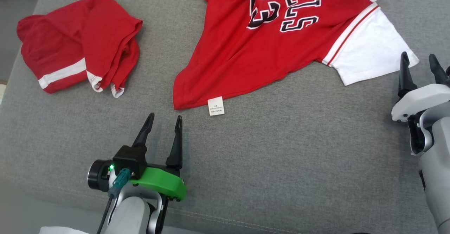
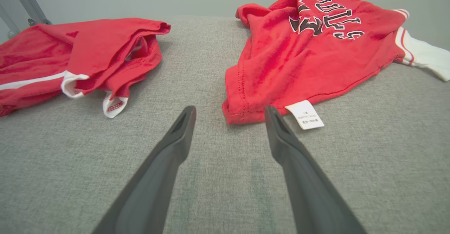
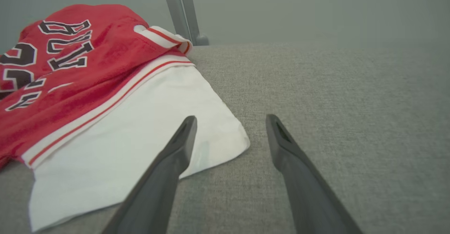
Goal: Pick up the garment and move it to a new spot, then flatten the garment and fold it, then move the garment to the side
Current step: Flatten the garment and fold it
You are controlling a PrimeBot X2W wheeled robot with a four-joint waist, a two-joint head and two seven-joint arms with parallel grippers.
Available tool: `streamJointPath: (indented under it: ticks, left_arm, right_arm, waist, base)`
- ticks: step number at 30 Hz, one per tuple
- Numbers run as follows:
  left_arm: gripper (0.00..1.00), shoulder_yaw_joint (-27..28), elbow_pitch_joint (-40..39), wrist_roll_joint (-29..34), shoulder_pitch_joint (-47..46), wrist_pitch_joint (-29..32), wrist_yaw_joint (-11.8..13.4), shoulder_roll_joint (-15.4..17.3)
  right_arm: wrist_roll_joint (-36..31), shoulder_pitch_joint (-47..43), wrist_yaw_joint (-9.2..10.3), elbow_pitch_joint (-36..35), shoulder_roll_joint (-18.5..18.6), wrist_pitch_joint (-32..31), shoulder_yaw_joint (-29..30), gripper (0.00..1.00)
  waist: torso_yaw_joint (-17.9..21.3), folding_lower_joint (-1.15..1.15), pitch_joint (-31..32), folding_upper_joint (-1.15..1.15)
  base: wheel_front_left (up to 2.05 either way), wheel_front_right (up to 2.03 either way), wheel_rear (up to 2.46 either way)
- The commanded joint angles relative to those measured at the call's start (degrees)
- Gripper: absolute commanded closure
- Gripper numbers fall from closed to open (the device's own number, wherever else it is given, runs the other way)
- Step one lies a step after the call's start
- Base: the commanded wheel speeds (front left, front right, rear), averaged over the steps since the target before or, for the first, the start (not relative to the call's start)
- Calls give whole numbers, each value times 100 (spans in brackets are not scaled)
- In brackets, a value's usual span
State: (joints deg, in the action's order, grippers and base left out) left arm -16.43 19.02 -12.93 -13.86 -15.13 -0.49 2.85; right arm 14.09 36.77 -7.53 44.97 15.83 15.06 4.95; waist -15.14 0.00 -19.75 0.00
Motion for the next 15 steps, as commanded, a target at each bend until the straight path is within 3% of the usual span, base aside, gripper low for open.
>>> streamJointPath:
  ticks: [1, 5, 7, 8, 15]
  left_arm:
    - [0, -13, -26, -23, -95, -1, 38, 9]
    - [0, -38, -50, -46, -85, -1, 63, 9]
    - [0, -24, -47, -44, -76, -1, 63, 9]
    - [0, -10, -43, -44, -70, -1, 63, 9]
    - [0, 95, 56, 41, -19, -1, 18, 11]
  right_arm:
    - [-43, 68, 8, 100, 30, 17, 60, 0]
    - [-152, 129, 7, 432, -19, 17, 183, 0]
    - [-193, 113, 7, 491, -59, 9, 215, 74]
    - [-181, 102, 7, 510, -85, 4, 259, 100]
    - [-160, -228, 8, 136, -232, 5, 590, 100]
  waist:
    - [-207, 0, -207, 0]
    - [-237, 0, -260, 0]
    - [-225, 0, -273, 0]
    - [-213, 0, -273, 0]
    - [4, 0, -76, 0]
  base:
    - [0, 0, 0]
    - [0, 0, 0]
    - [0, 0, 0]
    - [0, 0, 0]
    - [0, 0, 0]
